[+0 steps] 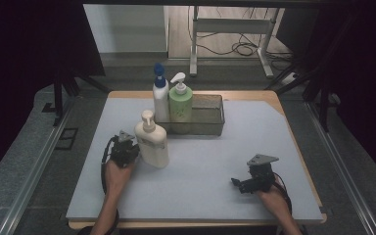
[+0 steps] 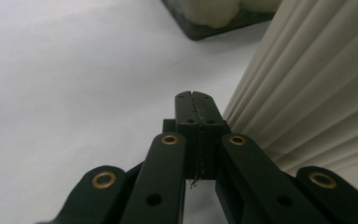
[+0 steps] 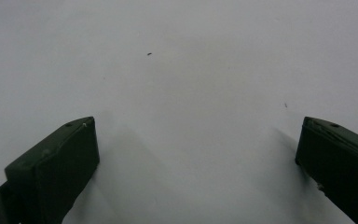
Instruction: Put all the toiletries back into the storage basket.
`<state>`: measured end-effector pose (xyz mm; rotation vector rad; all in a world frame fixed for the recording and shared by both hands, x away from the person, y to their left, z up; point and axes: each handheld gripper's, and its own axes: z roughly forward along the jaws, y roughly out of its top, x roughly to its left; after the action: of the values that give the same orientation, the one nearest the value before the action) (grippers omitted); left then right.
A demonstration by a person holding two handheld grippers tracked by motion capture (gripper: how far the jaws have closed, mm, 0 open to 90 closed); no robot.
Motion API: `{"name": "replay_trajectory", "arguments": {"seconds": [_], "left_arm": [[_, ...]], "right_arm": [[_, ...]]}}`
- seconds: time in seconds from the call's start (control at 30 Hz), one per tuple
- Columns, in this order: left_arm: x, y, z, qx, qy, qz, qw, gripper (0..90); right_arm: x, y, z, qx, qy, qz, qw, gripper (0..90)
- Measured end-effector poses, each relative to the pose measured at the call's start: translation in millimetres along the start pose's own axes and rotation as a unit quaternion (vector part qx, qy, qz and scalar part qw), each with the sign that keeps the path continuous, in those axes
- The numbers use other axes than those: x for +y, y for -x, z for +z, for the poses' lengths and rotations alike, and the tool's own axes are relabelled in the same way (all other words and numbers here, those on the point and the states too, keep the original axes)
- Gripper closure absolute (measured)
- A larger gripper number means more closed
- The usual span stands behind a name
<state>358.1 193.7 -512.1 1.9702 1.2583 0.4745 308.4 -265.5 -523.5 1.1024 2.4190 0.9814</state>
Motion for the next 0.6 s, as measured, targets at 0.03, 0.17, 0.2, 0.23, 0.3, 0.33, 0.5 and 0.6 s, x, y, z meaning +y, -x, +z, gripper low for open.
{"name": "replay_trajectory", "arguments": {"seconds": [0.03,0.17,0.2,0.23,0.3,0.33,0.5,0.6], "left_arm": [[0.2,1.3,0.5,-0.002,0.001,0.000,1.0000,89.3],[0.7,7.2,1.8,-0.011,-0.001,0.004,0.9999,89.3],[1.0,9.4,2.1,-0.013,-0.002,0.004,0.9999,89.3],[1.3,11.4,2.6,-0.014,-0.002,0.007,0.9999,89.3],[1.8,15.4,3.0,-0.016,-0.004,0.011,0.9998,89.3],[2.1,17.7,3.4,-0.018,-0.004,0.012,0.9998,89.3],[2.7,28.0,5.0,-0.028,-0.006,0.019,0.9994,89.3],[3.2,34.1,6.2,-0.036,-0.006,0.023,0.9991,89.3]], "right_arm": [[0.0,0.0,0.0,0.000,0.000,0.000,1.0000,0.0],[0.0,0.0,0.0,0.000,0.000,0.000,1.0000,0.0],[0.0,0.0,0.0,0.000,0.000,0.000,1.0000,0.0],[0.0,0.0,0.0,0.000,0.000,0.000,1.0000,0.0],[0.0,0.0,0.0,0.000,0.000,0.000,1.0000,0.0],[0.0,0.0,0.0,0.000,0.000,0.000,1.0000,0.0],[-0.1,0.0,0.0,0.000,0.000,0.000,1.0000,0.0],[-0.1,0.0,-0.1,0.000,0.000,0.000,1.0000,0.0]]}}
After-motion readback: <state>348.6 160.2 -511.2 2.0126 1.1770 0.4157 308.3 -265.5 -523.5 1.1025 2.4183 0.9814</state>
